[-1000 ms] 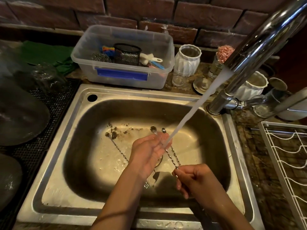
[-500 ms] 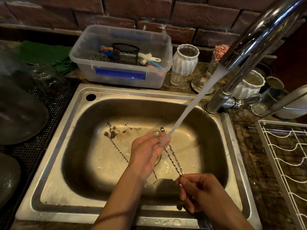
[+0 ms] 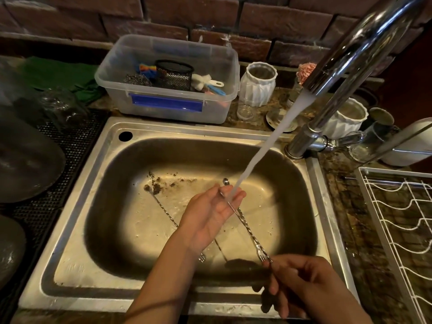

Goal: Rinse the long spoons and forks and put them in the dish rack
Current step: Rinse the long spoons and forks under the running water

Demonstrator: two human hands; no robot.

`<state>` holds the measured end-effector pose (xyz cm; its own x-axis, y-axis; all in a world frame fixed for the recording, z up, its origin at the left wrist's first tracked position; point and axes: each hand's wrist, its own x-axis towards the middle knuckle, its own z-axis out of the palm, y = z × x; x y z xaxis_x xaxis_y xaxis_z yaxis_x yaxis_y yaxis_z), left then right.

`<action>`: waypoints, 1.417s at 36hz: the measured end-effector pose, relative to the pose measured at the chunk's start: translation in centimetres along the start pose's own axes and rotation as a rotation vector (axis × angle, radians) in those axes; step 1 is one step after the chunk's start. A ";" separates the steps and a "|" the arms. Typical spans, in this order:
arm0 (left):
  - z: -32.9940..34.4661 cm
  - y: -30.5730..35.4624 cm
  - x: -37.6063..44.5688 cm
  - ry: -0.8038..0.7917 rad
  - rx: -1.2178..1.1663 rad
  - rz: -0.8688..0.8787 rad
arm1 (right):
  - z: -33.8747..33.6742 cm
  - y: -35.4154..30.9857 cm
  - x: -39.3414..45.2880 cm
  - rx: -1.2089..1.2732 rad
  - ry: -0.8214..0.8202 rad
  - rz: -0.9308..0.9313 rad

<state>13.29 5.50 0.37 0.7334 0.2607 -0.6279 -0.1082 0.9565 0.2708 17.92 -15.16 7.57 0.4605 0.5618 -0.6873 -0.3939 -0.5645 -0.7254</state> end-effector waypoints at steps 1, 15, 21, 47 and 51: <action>0.0 0.1 0.0 -0.020 -0.020 -0.033 | -0.1 -0.1 -0.2 -0.010 0.020 -0.002; 0.6 0.1 -0.5 -0.049 0.088 -0.046 | -0.6 0.7 -1.6 -0.265 0.137 -0.052; 1.3 0.1 -0.6 -0.027 0.088 0.082 | 0.5 1.0 -0.5 -0.160 0.166 -0.089; 2.1 1.1 -0.6 -0.051 0.282 0.201 | 3.9 -0.8 6.6 -0.119 0.170 -0.306; 1.8 1.5 -0.6 -0.073 0.357 0.200 | 4.2 -1.4 7.4 -0.119 0.150 -0.367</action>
<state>13.91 6.49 2.46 0.7687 0.4143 -0.4872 -0.0230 0.7792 0.6263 18.59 -7.69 3.32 0.6678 0.6493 -0.3639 -0.0913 -0.4138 -0.9058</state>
